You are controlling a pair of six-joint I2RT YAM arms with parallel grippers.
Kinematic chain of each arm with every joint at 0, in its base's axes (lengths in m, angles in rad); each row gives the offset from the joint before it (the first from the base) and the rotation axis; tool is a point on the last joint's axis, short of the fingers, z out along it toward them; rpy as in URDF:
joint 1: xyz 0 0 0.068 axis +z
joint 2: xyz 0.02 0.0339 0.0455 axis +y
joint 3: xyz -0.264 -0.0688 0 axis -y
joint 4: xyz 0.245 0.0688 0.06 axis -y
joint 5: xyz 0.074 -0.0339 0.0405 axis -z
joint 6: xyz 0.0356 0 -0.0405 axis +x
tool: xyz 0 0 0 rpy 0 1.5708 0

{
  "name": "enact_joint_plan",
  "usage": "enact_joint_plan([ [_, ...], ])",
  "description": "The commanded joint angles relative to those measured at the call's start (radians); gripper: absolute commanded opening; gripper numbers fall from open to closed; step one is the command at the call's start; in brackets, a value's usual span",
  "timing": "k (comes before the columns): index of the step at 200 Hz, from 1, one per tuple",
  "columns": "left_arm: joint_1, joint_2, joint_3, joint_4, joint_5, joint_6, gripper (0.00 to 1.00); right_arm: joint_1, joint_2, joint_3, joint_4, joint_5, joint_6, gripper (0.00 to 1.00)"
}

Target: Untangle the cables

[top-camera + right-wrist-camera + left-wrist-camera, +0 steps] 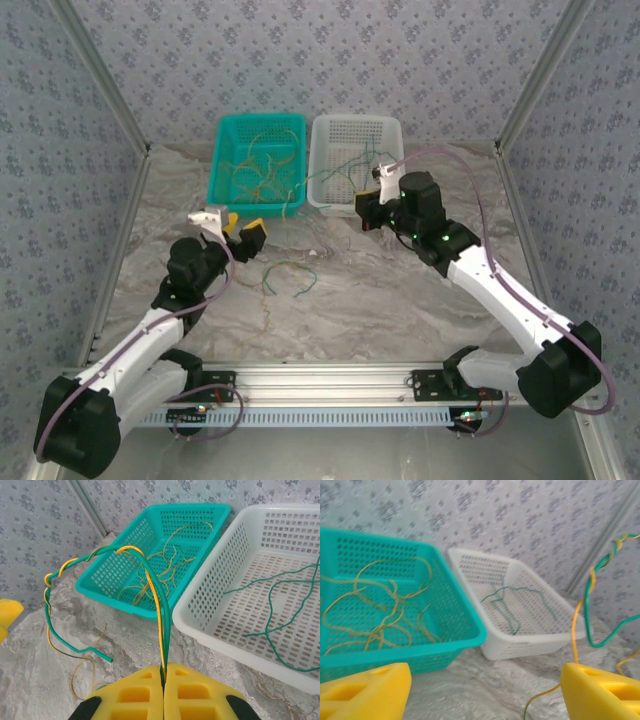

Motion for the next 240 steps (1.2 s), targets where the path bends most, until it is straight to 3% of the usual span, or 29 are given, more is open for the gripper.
enact_joint_plan([
  [1,0.002,-0.001,-0.007,0.144,0.107,0.024,0.75,-0.020,-0.040,-0.013,0.024,-0.070,0.012,0.00],
  [36,-0.039,0.071,0.057,0.142,0.230,0.076,0.85,-0.040,-0.065,-0.033,0.054,-0.118,0.050,0.00],
  [90,-0.122,0.242,0.136,0.207,0.214,0.155,0.88,-0.042,-0.081,-0.029,0.061,-0.199,0.071,0.00],
  [107,-0.123,0.287,0.152,0.236,0.194,0.168,0.80,-0.042,-0.089,-0.036,0.063,-0.225,0.072,0.00],
  [114,-0.123,0.300,0.155,0.247,0.188,0.175,0.71,-0.042,-0.098,-0.042,0.062,-0.226,0.072,0.00],
  [126,-0.123,0.313,0.159,0.264,0.189,0.192,0.48,-0.043,-0.110,-0.053,0.058,-0.209,0.072,0.00],
  [140,-0.124,0.311,0.166,0.258,0.182,0.199,0.12,-0.047,-0.125,-0.061,0.044,-0.173,0.069,0.00],
  [147,-0.124,0.307,0.170,0.248,0.180,0.202,0.00,-0.052,-0.129,-0.068,0.036,-0.159,0.068,0.00],
  [240,-0.126,0.172,0.245,0.042,0.176,0.203,0.00,-0.093,-0.008,-0.113,0.008,-0.108,-0.009,0.00],
])
